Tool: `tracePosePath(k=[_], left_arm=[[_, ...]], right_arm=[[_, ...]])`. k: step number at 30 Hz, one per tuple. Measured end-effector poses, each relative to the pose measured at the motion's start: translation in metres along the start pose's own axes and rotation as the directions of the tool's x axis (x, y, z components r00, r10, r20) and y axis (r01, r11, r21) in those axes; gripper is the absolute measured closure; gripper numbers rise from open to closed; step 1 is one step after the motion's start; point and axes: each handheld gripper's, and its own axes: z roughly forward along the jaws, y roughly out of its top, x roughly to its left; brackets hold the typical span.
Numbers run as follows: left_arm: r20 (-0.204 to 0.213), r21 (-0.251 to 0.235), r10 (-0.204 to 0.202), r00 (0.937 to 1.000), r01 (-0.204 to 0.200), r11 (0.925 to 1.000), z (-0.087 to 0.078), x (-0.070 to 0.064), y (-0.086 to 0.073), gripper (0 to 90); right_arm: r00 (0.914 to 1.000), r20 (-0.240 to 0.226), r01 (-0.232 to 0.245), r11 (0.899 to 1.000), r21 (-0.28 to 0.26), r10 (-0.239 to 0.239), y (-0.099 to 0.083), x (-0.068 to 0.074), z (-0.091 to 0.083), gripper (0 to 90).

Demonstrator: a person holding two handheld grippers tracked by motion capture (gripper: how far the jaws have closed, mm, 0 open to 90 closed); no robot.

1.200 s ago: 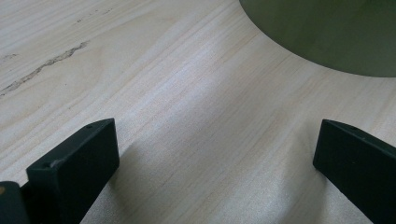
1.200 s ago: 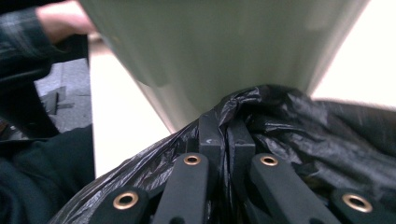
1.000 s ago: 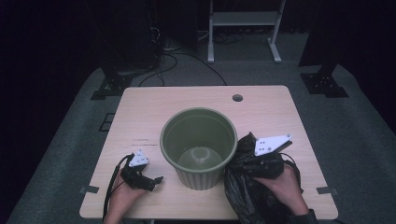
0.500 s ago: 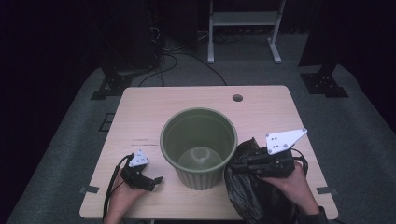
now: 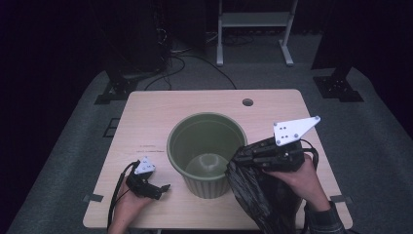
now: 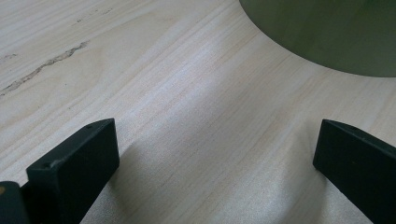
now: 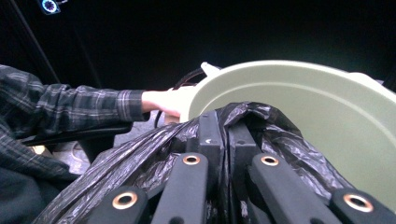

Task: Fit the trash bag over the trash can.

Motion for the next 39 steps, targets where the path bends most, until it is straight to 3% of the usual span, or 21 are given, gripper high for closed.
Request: tracePosePath(k=[15, 27, 32, 39], left_arm=[[0.0, 0.0, 0.0, 1.0, 0.0, 1.0, 0.0, 0.0, 0.0, 0.0], [0.0, 0.0, -0.001, 1.0, 0.001, 1.0, 0.0, 0.0, 0.0, 0.0], [0.0, 0.0, 0.0, 1.0, 0.0, 1.0, 0.0, 0.0, 0.0, 0.0], [0.0, -0.001, 0.0, 1.0, 0.0, 1.0, 0.0, 0.0, 0.0, 0.0]], right_arm=[[0.9983, 0.012, 0.057, 0.998, -0.005, -0.057, 0.056, -0.015, 0.022, 86.9], [0.9945, -0.054, 0.089, 0.996, -0.007, -0.09, 0.102, -0.026, 0.064, 86.9], [0.9924, -0.091, 0.083, 0.997, -0.002, -0.083, 0.109, -0.031, 0.088, 86.8], [0.9903, -0.129, 0.055, 0.998, 0.023, -0.052, 0.103, -0.04, 0.12, 86.2]])
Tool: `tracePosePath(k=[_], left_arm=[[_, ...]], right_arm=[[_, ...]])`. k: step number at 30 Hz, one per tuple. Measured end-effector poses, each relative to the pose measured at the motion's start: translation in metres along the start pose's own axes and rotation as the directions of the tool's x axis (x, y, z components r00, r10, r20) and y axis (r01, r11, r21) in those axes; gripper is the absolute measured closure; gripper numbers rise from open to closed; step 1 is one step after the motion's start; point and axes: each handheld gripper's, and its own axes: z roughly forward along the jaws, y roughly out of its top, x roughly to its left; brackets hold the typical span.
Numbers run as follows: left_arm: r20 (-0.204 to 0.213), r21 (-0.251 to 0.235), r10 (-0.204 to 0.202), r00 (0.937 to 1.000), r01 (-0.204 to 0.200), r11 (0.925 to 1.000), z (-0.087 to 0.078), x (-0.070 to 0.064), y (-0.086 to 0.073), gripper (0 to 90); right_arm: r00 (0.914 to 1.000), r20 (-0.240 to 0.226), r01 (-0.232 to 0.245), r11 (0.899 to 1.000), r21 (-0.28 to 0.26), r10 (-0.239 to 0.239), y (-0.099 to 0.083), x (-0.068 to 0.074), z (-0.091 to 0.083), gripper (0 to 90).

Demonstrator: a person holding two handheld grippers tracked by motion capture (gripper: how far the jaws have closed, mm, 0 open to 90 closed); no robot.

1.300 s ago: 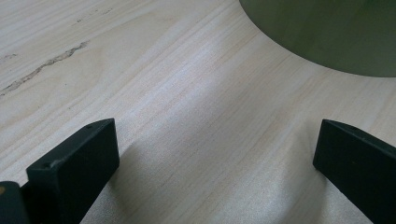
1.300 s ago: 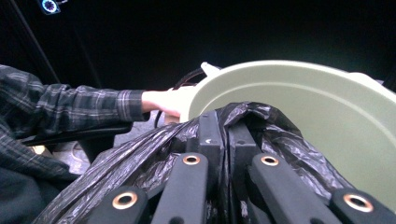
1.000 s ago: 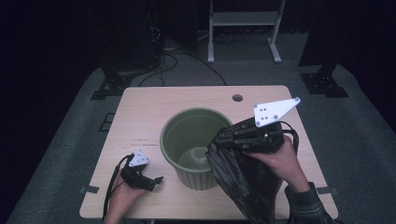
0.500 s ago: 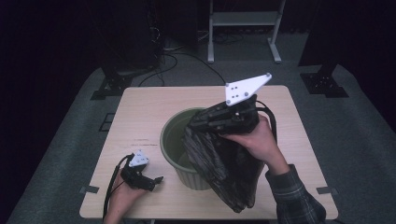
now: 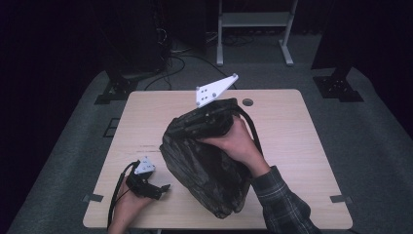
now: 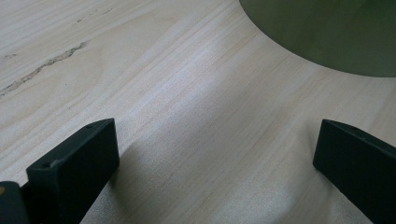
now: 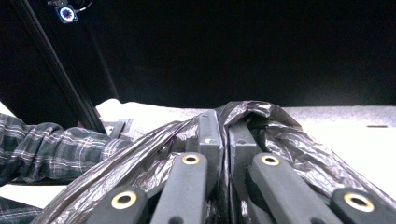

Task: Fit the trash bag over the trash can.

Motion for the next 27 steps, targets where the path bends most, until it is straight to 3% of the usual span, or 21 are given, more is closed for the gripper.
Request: tracePosePath(k=[6, 13, 16, 22, 27], left_arm=[[0.001, 0.0, 0.001, 1.0, -0.001, 1.0, 0.0, 0.0, 0.0, 0.0], [0.002, 0.0, 0.002, 1.0, -0.002, 1.0, 0.0, 0.0, 0.0, 0.0], [0.003, 0.001, 0.002, 1.0, -0.002, 1.0, 0.0, 0.0, 0.0, 0.0], [0.003, 0.001, 0.002, 1.0, -0.002, 1.0, 0.0, 0.0, 0.0, 0.0], [0.002, 0.0, 0.002, 1.0, -0.002, 1.0, 0.0, 0.0, 0.0, 0.0]], right_arm=[[0.9984, -0.015, -0.055, 0.998, 0.013, 0.055, -0.01, -0.016, 0.019, 86.2], [0.9961, -0.04, -0.078, 0.997, 0.017, 0.079, -0.01, -0.026, 0.042, 86.0], [0.9958, -0.034, -0.084, 0.996, 0.039, 0.086, -0.011, -0.028, 0.046, 80.8], [0.9949, 0.028, -0.098, 0.994, 0.05, 0.097, -0.018, -0.028, 0.032, 63.4], [0.991, 0.077, -0.113, 0.992, 0.048, 0.11, -0.025, -0.028, 0.011, 56.8]])
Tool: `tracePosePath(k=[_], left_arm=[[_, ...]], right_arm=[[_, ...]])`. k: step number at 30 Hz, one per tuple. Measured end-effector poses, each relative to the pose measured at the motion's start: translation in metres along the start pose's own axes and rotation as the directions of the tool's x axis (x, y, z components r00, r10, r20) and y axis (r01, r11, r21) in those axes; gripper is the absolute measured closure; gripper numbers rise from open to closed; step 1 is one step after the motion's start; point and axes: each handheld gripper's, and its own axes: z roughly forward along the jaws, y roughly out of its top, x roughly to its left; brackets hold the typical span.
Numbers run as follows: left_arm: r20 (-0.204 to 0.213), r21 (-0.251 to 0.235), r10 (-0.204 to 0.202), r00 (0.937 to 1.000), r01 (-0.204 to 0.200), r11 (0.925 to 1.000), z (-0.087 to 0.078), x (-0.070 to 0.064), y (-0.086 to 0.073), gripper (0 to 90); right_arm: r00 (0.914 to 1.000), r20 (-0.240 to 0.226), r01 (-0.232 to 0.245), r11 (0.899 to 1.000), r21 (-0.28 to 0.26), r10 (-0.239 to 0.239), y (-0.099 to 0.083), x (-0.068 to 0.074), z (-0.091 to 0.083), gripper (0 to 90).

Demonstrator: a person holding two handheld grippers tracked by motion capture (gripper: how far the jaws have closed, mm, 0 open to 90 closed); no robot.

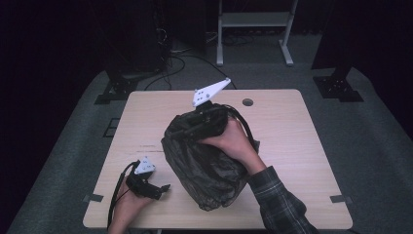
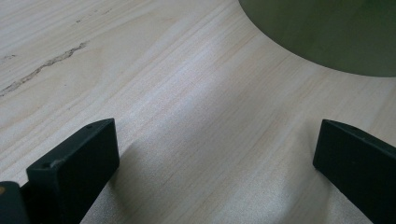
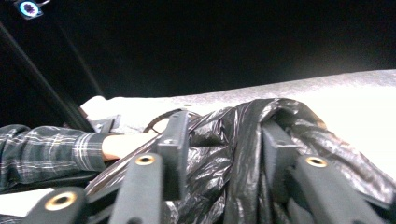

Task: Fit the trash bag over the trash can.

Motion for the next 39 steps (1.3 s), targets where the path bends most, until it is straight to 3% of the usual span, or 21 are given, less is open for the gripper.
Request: tracePosePath(k=[3, 6, 11, 16, 19, 23, 31, 33, 39], left_arm=[[0.0, 0.001, 0.001, 1.0, -0.001, 1.0, 0.0, 0.0, 0.0, 0.0], [0.0, 0.0, 0.0, 1.0, 0.0, 1.0, 0.0, 0.0, 0.0, 0.0], [0.002, 0.0, 0.0, 1.0, 0.0, 1.0, 0.0, 0.0, 0.0, 0.0], [0.003, 0.001, 0.0, 1.0, 0.0, 1.0, 0.0, 0.0, 0.0, 0.0], [0.002, -0.001, 0.0, 1.0, 0.0, 1.0, 0.0, 0.0, 0.0, 0.0], [0.003, 0.001, 0.001, 1.0, -0.001, 1.0, 0.0, 0.0, 0.0, 0.0], [0.002, 0.0, 0.0, 1.0, 0.0, 1.0, 0.0, 0.0, 0.0, 0.0], [0.002, 0.0, 0.0, 1.0, 0.0, 1.0, 0.0, 0.0, 0.0, 0.0], [0.002, 0.001, 0.0, 1.0, 0.0, 1.0, 0.0, 0.0, 0.0, 0.0]], right_arm=[[0.9998, 0.015, -0.014, 1.0, 0.004, 0.014, -0.004, -0.002, -0.007, 56.2], [0.9999, 0.011, -0.007, 1.0, -0.012, 0.007, -0.004, -0.002, -0.006, 68.6], [0.9996, -0.021, 0.018, 1.0, -0.018, -0.018, 0.004, 0.002, 0.013, 76.1], [0.9981, -0.043, 0.043, 0.999, -0.005, -0.044, 0.018, 0.004, 0.036, 77.2], [0.9969, -0.06, 0.05, 0.998, -0.028, -0.051, 0.026, 0.005, 0.044, 76.8], [0.9967, -0.053, 0.062, 0.998, -0.009, -0.062, 0.029, 0.008, 0.047, 63.1], [0.9984, 0.048, 0.029, 0.999, 0.037, -0.031, 0.012, 0.006, 0.012, 46.5], [0.997, 0.07, 0.027, 0.998, 0.054, -0.031, 0.006, 0.006, 0.002, 45.7], [0.9895, 0.143, 0.017, 0.999, 0.031, -0.021, -0.012, 0.005, -0.035, 45.9]])
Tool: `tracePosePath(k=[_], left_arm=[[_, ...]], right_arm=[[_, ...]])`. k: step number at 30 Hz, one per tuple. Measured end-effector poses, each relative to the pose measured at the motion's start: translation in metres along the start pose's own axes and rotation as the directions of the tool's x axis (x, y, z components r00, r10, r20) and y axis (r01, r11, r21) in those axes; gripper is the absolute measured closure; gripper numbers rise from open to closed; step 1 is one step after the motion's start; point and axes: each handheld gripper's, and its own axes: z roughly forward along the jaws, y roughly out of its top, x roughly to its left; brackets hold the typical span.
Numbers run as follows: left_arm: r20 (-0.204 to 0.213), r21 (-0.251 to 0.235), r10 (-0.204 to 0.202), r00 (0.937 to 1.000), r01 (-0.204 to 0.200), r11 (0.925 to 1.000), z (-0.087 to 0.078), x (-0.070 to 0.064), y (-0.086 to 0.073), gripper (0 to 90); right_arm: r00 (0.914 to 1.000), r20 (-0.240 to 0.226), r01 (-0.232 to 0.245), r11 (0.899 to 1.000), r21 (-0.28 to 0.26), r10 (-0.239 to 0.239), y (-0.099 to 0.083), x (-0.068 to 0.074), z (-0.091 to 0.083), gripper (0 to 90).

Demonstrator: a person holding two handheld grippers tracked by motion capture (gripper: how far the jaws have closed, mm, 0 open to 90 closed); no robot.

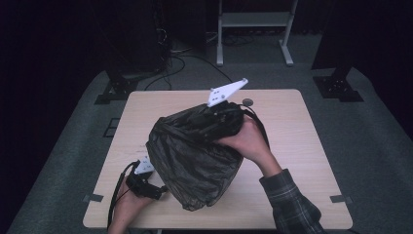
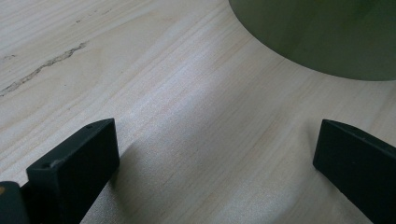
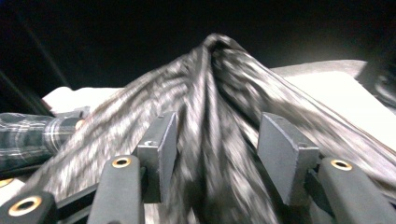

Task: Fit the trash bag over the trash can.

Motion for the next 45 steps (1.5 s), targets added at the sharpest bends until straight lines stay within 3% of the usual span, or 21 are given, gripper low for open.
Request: tracePosePath(k=[5, 12, 16, 20, 23, 28, 30, 33, 35, 38, 40, 45], left_arm=[[0.0, 0.0, 0.0, 1.0, 0.0, 1.0, 0.0, 0.0, 0.0, 0.0], [0.0, 0.0, 0.0, 1.0, 0.0, 1.0, 0.0, 0.0, 0.0, 0.0], [0.0, 0.0, 0.0, 1.0, 0.0, 1.0, 0.0, 0.0, 0.0, 0.0], [0.0, 0.0, 0.0, 1.0, 0.0, 1.0, 0.0, 0.0, 0.0, 0.0], [0.0, 0.0, 0.0, 1.0, 0.0, 1.0, 0.0, 0.0, 0.0, 0.0], [0.0, 0.0, 0.0, 1.0, 0.0, 1.0, 0.0, 0.0, 0.0, 0.0], [0.0, 0.0, 0.0, 1.0, 0.0, 1.0, 0.0, 0.0, 0.0, 0.0], [0.0, 0.0, 0.0, 1.0, 0.0, 1.0, 0.0, 0.0, 0.0, 0.0], [0.0, 0.0, 0.0, 1.0, 0.0, 1.0, 0.0, 0.0, 0.0, 0.0], [-0.001, 0.0, 0.0, 1.0, 0.0, 1.0, 0.0, 0.0, 0.0, 0.0], [0.0, 0.0, 0.0, 1.0, 0.0, 1.0, 0.0, 0.0, 0.0, 0.0], [0.0, 0.0, 0.0, 1.0, 0.0, 1.0, 0.0, 0.0, 0.0, 0.0]], right_arm=[[0.9959, 0.081, -0.037, 0.999, -0.034, 0.04, -0.016, -0.016, -0.028, 46.1], [0.9793, 0.161, -0.113, 0.991, -0.07, 0.123, -0.033, -0.051, -0.049, 46.0], [0.9697, 0.173, -0.161, 0.984, -0.078, 0.173, -0.044, -0.073, -0.046, 43.3], [0.9637, 0.171, -0.198, 0.979, -0.059, 0.205, -0.049, -0.086, -0.034, 39.0], [0.9605, 0.162, -0.221, 0.974, -0.053, 0.227, -0.052, -0.092, -0.024, 45.6], [0.9751, 0.142, -0.165, 0.985, -0.05, 0.171, -0.052, -0.084, -0.022, 79.5], [0.9789, 0.14, -0.143, 0.988, -0.051, 0.149, -0.051, -0.077, -0.025, 85.2], [0.985, 0.1, -0.139, 0.99, -0.019, 0.14, -0.053, -0.07, -0.025, 89.0], [0.9877, 0.075, -0.139, 0.99, 0.017, 0.137, -0.056, -0.066, -0.023, 88.6], [0.9897, 0.054, -0.136, 0.989, 0.062, 0.133, -0.06, -0.059, -0.02, 71.3], [0.989, 0.063, -0.138, 0.989, 0.059, 0.134, -0.062, -0.056, -0.024, 63.6], [0.9871, 0.072, -0.144, 0.989, 0.014, 0.143, -0.068, -0.045, -0.045, 56.6]])
